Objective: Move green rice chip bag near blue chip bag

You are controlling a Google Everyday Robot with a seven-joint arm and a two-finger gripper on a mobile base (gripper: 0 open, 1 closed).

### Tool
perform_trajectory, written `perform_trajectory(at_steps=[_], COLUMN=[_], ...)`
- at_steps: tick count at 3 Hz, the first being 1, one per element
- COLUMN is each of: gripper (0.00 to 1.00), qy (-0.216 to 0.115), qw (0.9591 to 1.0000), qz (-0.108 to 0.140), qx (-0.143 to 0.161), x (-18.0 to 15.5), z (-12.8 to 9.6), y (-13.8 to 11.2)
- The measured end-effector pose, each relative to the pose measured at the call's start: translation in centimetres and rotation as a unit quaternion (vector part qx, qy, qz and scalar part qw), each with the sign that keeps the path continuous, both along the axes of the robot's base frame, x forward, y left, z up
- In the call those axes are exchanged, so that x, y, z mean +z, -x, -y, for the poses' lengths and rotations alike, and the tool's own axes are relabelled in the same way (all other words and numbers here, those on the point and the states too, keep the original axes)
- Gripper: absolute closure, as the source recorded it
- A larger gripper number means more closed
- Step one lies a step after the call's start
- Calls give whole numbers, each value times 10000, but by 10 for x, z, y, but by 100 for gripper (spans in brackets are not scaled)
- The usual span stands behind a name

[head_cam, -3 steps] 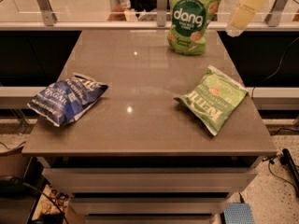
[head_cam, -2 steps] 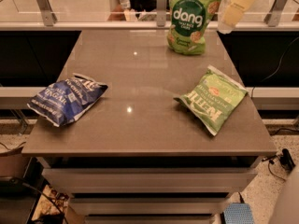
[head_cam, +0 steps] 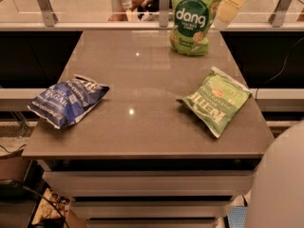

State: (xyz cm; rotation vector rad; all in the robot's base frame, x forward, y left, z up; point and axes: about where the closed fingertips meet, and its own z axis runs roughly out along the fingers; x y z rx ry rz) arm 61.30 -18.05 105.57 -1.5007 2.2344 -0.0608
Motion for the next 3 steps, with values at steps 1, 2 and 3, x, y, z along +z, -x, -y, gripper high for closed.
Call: perform_trajectory(at_steps=[1, 2, 3], gripper=[0, 0, 0], qy=[27, 66, -22], qw=[9998, 9993, 9985], qz=[-44, -90, -189], qx=[-192, -370, -520], x=[-4, -9, -19], z=[-1, 0, 1], y=[-10, -19, -30])
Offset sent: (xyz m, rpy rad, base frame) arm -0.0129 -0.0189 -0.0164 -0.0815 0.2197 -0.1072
